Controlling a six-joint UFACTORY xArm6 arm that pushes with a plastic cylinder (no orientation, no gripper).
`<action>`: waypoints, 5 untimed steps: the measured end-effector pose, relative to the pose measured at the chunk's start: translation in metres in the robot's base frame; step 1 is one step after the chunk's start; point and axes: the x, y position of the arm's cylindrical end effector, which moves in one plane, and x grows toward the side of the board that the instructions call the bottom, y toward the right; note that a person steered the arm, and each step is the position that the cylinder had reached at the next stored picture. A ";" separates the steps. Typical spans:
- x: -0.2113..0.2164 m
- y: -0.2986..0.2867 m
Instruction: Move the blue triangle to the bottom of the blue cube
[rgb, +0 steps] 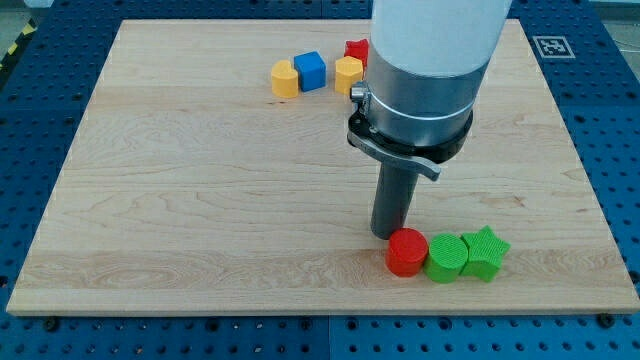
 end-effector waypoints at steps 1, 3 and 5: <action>0.000 -0.002; -0.055 0.038; -0.165 0.070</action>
